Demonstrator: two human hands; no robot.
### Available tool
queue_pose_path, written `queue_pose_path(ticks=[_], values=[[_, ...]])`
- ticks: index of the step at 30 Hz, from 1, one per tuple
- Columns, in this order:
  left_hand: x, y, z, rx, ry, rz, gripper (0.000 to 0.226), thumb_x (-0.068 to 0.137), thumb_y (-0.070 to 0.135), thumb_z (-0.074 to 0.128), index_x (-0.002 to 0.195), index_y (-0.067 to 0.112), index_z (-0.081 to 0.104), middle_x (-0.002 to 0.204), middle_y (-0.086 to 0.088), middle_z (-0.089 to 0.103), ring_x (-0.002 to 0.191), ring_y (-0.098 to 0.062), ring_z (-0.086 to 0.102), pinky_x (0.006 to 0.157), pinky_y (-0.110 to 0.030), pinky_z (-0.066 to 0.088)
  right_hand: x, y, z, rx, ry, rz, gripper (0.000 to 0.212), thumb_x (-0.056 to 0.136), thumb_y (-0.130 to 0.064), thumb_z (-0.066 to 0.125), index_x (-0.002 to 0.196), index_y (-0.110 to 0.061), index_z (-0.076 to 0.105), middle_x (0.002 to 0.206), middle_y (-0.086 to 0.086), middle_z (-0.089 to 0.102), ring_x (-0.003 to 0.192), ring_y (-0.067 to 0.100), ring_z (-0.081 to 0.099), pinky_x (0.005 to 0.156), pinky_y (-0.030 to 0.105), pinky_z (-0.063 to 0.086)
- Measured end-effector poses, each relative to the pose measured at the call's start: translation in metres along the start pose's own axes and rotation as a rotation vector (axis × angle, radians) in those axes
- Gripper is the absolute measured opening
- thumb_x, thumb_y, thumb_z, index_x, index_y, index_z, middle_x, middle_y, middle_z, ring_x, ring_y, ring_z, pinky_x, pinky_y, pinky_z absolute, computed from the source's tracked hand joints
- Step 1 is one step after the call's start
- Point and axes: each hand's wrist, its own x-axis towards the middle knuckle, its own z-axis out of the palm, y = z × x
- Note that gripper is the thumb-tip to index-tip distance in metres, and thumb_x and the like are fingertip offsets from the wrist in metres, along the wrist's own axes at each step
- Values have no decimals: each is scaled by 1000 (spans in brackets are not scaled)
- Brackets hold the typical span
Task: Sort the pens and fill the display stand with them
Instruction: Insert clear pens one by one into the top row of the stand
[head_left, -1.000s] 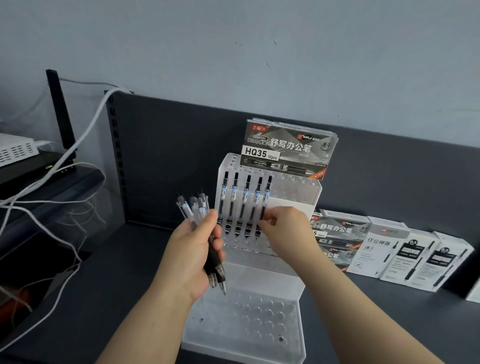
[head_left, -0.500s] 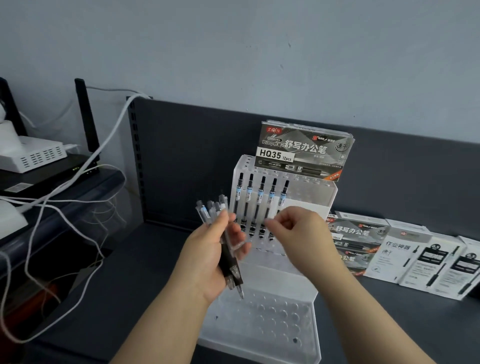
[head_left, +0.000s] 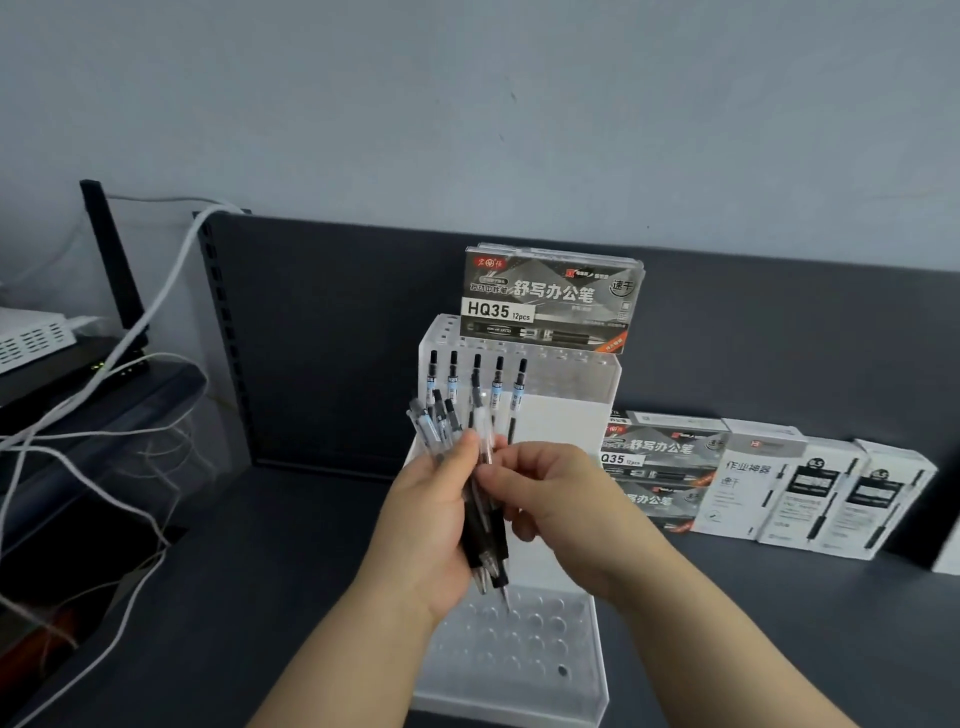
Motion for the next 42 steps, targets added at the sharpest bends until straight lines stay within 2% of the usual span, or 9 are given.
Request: queue_pose_path(ticks=[5, 10, 13, 15, 20, 25, 28, 36, 42], values=[[6, 1, -5, -10, 121, 62, 19, 95, 19, 50, 86, 8, 63, 68, -2, 64, 65, -14, 65, 60, -28, 53, 4, 1, -10, -68, 127, -46, 16, 92, -15, 57, 83, -15, 70, 61, -6, 60, 50, 5, 46, 51, 19, 41], [5, 4, -10, 19, 163, 39, 18, 96, 22, 50, 85, 12, 60, 60, 1, 52, 49, -10, 49, 44, -22, 42, 17, 1, -26, -199, 379, -166, 15, 89, -14, 60, 87, -29, 61, 78, 3, 71, 59, 11, 55, 64, 34, 52], [3, 4, -12, 33, 154, 26, 17, 96, 22, 51, 86, 11, 60, 57, 1, 51, 47, -10, 47, 41, -21, 43, 26, -1, -36, -190, 470, -263, 12, 86, -13, 64, 86, -26, 62, 77, 0, 70, 63, 10, 60, 68, 30, 55], [3, 3, -15, 41, 153, 21, 17, 95, 22, 51, 86, 11, 60, 59, 0, 51, 47, -9, 47, 41, -21, 44, 33, -1, -40, -196, 482, -297, 9, 86, -14, 64, 87, -23, 63, 78, 0, 70, 65, 9, 61, 68, 25, 55], [6, 3, -21, 40, 155, -3, 17, 95, 23, 52, 87, 11, 60, 61, 0, 51, 49, -10, 48, 41, -21, 44, 47, 13, -38, -300, 449, -235, 8, 88, -16, 62, 94, -20, 64, 78, -2, 69, 68, 11, 62, 72, 30, 55], [8, 4, -25, 38, 144, -5, 17, 95, 23, 51, 87, 11, 60, 60, 1, 51, 51, -10, 47, 41, -21, 43, 48, 21, -35, -505, 374, -121, 10, 90, -17, 57, 92, -16, 67, 74, 0, 69, 47, 6, 48, 47, 18, 38], [8, 5, -28, 31, 144, -3, 17, 95, 23, 51, 89, 11, 60, 59, 1, 51, 51, -10, 46, 41, -21, 43, 50, 21, -33, -586, 384, -95, 13, 88, -16, 57, 88, -11, 69, 77, 4, 70, 50, 9, 48, 50, 20, 38], [7, 8, -33, 20, 128, -9, 17, 95, 24, 51, 89, 12, 61, 59, 2, 51, 51, -10, 46, 41, -21, 43, 52, 21, -29, -590, 439, -66, 11, 82, -26, 70, 86, -16, 67, 66, -10, 59, 57, 4, 51, 50, 18, 36], [7, 8, -34, 3, 111, -16, 17, 95, 23, 52, 88, 11, 61, 59, 1, 51, 51, -10, 46, 41, -21, 44, 52, 20, -27, -727, 426, -75, 16, 88, -19, 60, 78, -9, 67, 56, -5, 53, 48, 9, 45, 44, 21, 33]])
